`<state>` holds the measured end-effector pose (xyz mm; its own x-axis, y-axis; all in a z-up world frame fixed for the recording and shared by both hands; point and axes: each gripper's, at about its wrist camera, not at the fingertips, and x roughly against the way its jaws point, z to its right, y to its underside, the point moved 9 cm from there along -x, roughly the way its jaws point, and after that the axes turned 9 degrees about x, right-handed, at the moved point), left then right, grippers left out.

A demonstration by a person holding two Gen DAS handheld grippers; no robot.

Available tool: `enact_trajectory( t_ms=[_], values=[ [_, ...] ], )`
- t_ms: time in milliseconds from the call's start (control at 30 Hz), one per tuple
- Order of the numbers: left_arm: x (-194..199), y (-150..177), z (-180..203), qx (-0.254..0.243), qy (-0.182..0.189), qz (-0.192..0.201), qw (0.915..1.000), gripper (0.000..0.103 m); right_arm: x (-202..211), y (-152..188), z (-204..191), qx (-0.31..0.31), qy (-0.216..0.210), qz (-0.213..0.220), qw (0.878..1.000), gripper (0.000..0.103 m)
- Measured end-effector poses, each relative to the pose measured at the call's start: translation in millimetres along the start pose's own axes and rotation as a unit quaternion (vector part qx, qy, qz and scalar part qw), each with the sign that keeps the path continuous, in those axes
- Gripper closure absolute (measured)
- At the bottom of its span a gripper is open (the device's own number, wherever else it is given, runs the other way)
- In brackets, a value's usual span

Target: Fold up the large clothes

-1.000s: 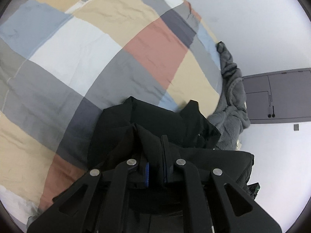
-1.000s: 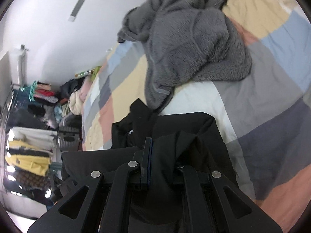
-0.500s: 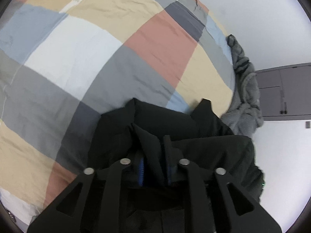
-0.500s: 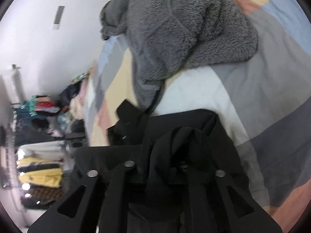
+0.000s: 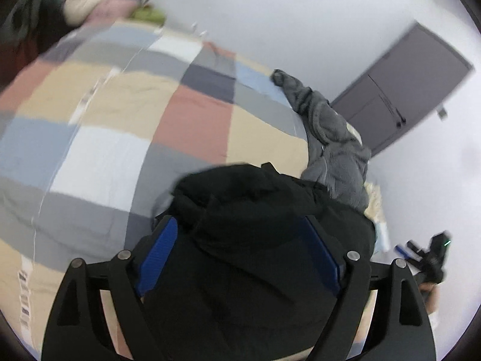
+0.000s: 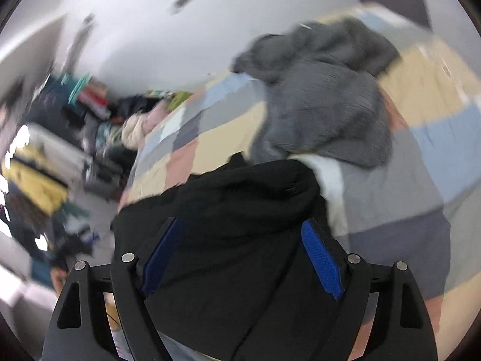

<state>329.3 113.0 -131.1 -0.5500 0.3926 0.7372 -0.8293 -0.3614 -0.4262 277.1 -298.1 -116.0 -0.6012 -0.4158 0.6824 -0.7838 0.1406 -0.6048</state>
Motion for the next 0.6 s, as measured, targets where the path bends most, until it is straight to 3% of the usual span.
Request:
enact_trajectory(
  t_ms=[167,300,600],
  values=[
    [-51,48,34,-0.077,-0.016,-0.008,0.9969,0.019,-60,33,-60,0.089,0.037,-0.018,0.995,0.021],
    [-89,65,42,-0.122,-0.062,0.009,0.9906,0.019,-101,48,-70,0.106,0.052,-0.024,0.993,0.021],
    [-121,58,30,-0.124,-0.106,0.027,0.9863,0.017,-142,47,-54,0.109,0.063,-0.023,0.992,0.016]
  ],
)
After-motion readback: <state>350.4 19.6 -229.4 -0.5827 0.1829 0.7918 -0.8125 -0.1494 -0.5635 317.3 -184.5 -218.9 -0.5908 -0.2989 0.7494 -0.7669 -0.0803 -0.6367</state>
